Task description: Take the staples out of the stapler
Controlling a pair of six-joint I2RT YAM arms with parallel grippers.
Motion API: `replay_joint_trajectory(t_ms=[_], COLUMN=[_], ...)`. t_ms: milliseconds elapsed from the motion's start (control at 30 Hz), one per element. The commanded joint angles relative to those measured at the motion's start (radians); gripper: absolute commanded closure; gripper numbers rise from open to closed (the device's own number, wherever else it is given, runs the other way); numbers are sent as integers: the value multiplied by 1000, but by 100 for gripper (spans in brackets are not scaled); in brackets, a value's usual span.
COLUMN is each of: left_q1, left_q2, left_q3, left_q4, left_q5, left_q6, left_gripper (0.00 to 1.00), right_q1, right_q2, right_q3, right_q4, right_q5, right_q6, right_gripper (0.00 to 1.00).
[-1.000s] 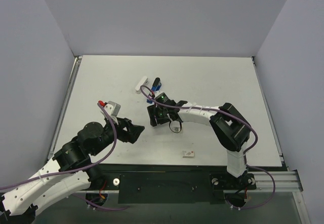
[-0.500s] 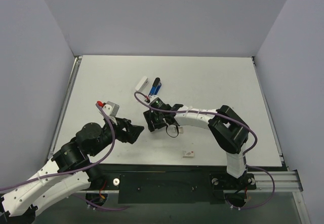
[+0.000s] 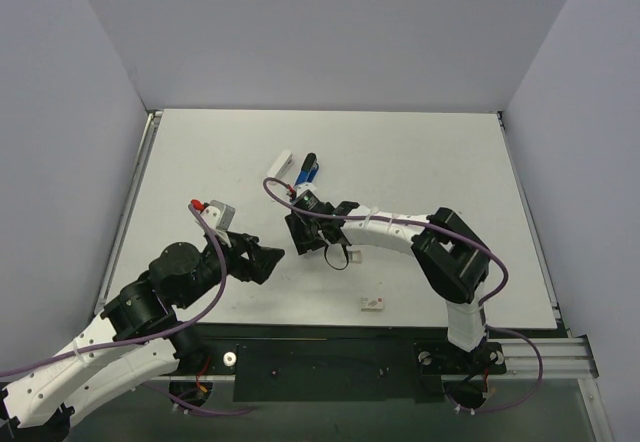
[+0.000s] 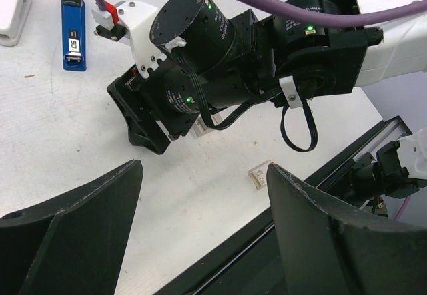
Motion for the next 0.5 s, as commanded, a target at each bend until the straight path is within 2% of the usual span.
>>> replay_joint_trajectory(t_ms=[0,467], left_q1=[-2,-2], left_q2=[-1,4], left_q3=[24,20], left_q4=[28,32], left_q5=[0,-4], left_q6=[-1,0], left_gripper=[15,14], right_q1=[2,20], right_q2=[17,62], right_q3=[51,62], right_q4=[-34,-56], right_q5=[37,102], right_q6=[22,34], right_gripper=[49,56])
